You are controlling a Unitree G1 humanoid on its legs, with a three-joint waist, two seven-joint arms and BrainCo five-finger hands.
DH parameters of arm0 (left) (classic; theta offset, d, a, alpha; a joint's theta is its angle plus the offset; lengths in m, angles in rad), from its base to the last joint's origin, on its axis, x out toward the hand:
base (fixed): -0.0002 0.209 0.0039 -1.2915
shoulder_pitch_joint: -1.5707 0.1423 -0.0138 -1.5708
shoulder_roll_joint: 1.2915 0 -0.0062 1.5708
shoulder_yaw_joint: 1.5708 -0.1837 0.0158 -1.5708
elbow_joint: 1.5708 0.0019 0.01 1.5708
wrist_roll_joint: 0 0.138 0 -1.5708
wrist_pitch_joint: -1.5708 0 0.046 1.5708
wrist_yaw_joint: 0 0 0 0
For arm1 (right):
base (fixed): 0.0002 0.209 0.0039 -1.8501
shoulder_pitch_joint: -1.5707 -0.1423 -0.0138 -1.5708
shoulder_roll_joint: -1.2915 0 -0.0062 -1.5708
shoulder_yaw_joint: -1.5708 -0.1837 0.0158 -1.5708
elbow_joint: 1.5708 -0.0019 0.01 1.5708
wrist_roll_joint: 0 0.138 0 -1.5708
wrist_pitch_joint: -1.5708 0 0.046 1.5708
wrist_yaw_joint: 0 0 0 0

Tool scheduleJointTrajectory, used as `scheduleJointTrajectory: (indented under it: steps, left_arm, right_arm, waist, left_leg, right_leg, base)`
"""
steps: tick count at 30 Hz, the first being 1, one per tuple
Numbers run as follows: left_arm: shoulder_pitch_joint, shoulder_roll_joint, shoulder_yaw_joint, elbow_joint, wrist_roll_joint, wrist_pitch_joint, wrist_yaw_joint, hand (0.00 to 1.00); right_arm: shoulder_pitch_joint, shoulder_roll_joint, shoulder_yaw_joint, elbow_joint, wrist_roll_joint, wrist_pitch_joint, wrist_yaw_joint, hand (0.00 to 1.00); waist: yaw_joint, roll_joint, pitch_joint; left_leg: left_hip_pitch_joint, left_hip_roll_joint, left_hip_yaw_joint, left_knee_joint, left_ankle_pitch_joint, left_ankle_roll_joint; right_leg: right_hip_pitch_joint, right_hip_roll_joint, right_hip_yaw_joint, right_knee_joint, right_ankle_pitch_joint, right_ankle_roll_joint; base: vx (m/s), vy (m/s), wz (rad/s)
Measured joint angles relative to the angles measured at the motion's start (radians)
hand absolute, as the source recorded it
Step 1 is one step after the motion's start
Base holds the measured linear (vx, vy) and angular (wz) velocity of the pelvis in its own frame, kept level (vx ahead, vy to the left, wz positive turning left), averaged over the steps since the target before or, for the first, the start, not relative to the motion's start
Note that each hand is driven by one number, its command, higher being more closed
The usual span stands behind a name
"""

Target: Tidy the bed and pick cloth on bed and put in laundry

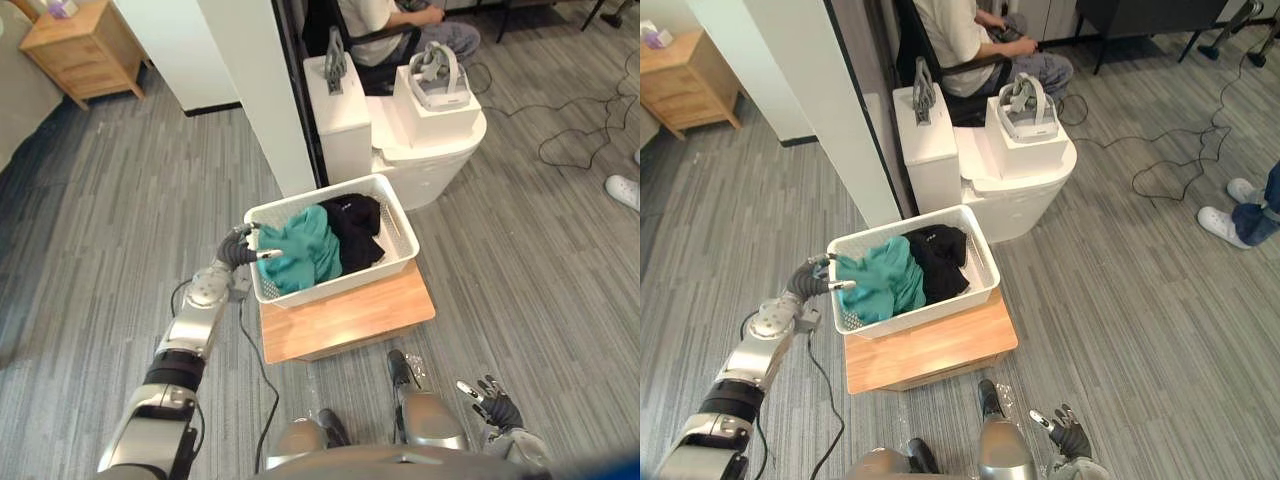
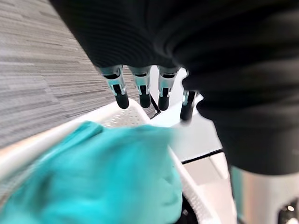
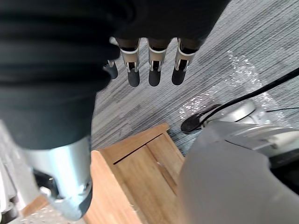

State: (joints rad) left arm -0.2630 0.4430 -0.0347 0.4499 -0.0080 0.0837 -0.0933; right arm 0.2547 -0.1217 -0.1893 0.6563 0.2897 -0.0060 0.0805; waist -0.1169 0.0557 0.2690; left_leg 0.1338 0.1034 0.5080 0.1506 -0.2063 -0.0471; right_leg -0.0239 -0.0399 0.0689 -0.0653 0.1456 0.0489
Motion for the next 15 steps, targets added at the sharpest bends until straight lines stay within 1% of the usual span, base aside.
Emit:
scheduleJointTrajectory:
  steps: [2, 5, 8, 9, 12, 13, 15]
  left_arm:
    - [0.016, 0.020, 0.010, -0.017, 0.000, 0.000, -0.017, 0.00]
    - [0.048, 0.023, 0.043, -0.069, -0.002, -0.001, -0.024, 0.00]
    - [0.066, 0.030, 0.054, -0.078, -0.003, -0.002, -0.025, 0.00]
    - [0.090, 0.033, 0.082, -0.092, -0.029, -0.007, -0.014, 0.00]
    - [0.122, 0.033, 0.107, -0.102, -0.091, -0.011, -0.009, 0.00]
    - [0.154, 0.032, 0.120, -0.113, -0.120, -0.014, -0.007, 0.00]
    - [0.201, 0.017, 0.132, -0.114, -0.176, -0.024, 0.008, 0.00]
  right_arm:
    - [0.001, -0.002, -0.002, 0.000, 0.000, 0.000, 0.003, 0.00]
    - [0.006, -0.002, -0.019, 0.000, 0.000, 0.006, 0.013, 0.00]
    - [0.022, -0.005, -0.041, 0.002, 0.000, 0.016, 0.018, 0.00]
    - [0.029, -0.005, -0.045, 0.004, -0.001, 0.018, 0.018, 0.00]
    - [0.041, -0.004, -0.058, 0.014, -0.001, 0.021, 0.020, 0.00]
    - [0.046, -0.003, -0.068, 0.023, -0.001, 0.020, 0.021, 0.00]
    - [0.059, -0.002, -0.085, 0.041, -0.002, 0.020, 0.023, 0.00]
  waist:
    - [0.001, 0.005, -0.017]
    - [0.004, 0.014, -0.029]
    - [0.005, 0.022, -0.038]
    - [0.002, 0.020, -0.046]
    - [0.006, 0.018, -0.058]
    - [0.006, 0.016, -0.072]
    - [0.016, 0.014, -0.094]
  left_leg:
    - [0.009, -0.005, 0.001, -0.018, 0.007, -0.002]
    - [0.027, -0.010, 0.002, -0.042, 0.014, -0.009]
    - [0.043, -0.010, 0.001, -0.050, 0.014, -0.010]
    - [0.047, -0.011, 0.001, -0.060, 0.018, -0.011]
    - [0.060, -0.014, 0.000, -0.078, 0.026, -0.011]
    - [0.060, -0.014, -0.003, -0.082, 0.027, -0.012]
    - [0.062, -0.015, -0.009, -0.093, 0.035, -0.008]
  right_leg:
    - [0.000, -0.001, -0.001, 0.003, -0.003, 0.001]
    - [0.010, -0.002, -0.005, 0.003, -0.007, 0.001]
    - [0.024, -0.003, -0.014, 0.003, -0.013, 0.003]
    - [0.025, -0.004, -0.019, 0.003, -0.015, 0.004]
    - [0.035, -0.004, -0.025, 0.003, -0.021, 0.004]
    - [0.035, -0.004, -0.029, 0.003, -0.025, 0.004]
    - [0.036, -0.004, -0.035, 0.002, -0.029, 0.004]
  base:
    - [0.00, 0.000, 0.00]
    - [-0.01, -0.006, 0.03]
    - [0.00, -0.010, 0.07]
    - [-0.02, -0.012, 0.07]
    - [0.00, -0.010, 0.07]
    - [0.02, -0.013, 0.10]
    - [0.04, -0.016, 0.11]
